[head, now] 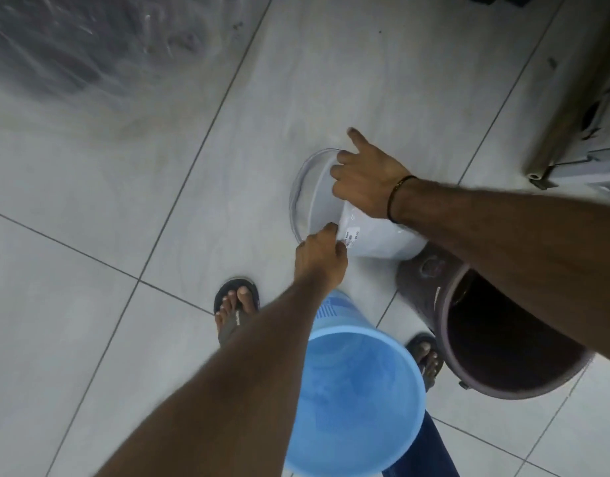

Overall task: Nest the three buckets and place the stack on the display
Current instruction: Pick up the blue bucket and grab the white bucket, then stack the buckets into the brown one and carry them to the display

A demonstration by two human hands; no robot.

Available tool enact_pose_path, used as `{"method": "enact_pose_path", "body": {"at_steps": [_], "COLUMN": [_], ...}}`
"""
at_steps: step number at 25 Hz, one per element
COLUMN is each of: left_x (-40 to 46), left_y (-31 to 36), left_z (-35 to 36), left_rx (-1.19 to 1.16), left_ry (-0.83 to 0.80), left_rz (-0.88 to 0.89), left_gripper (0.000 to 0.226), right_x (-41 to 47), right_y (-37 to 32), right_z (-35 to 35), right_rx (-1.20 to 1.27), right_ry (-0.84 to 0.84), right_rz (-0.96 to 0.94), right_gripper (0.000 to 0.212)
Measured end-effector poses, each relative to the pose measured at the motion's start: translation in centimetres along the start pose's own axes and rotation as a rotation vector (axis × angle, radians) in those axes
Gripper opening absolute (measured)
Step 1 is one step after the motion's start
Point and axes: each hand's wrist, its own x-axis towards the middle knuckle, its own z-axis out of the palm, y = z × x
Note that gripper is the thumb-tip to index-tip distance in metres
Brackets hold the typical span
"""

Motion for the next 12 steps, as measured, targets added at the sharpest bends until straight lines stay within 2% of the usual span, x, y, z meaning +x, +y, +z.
{"method": "enact_pose_path", "body": {"at_steps": [2, 5, 9, 12], "left_x": [-1.6, -2.9, -3.1, -2.8], "left_y": [0.1, -1.0, -3.3, -5.3], "left_z": [-2.0, -5.0, -5.7, -3.5], "left_rx": [0.129, 0.322, 0.616, 0.795], "left_ry": [0.144, 0.183, 0.048, -0.088], "left_rz": [0.145, 0.321, 0.457, 0.472], "left_gripper": [0.015, 0.024, 0.032, 0.023], "right_x": [-1.3, -3.7, -5.1, -4.8], "right_y": [0.9, 0.8, -3.7, -7.4], "right_z": [-0.9, -1.8, 0.2, 1.9], "right_rx": [0.044, 0.204, 0.338, 0.422], "right_ry": [0.083, 0.215, 0.175, 0.080], "right_rz": [0.010, 0.027, 0.062, 0.070], "right_gripper": [0.019, 0.014, 0.015, 0.021]}}
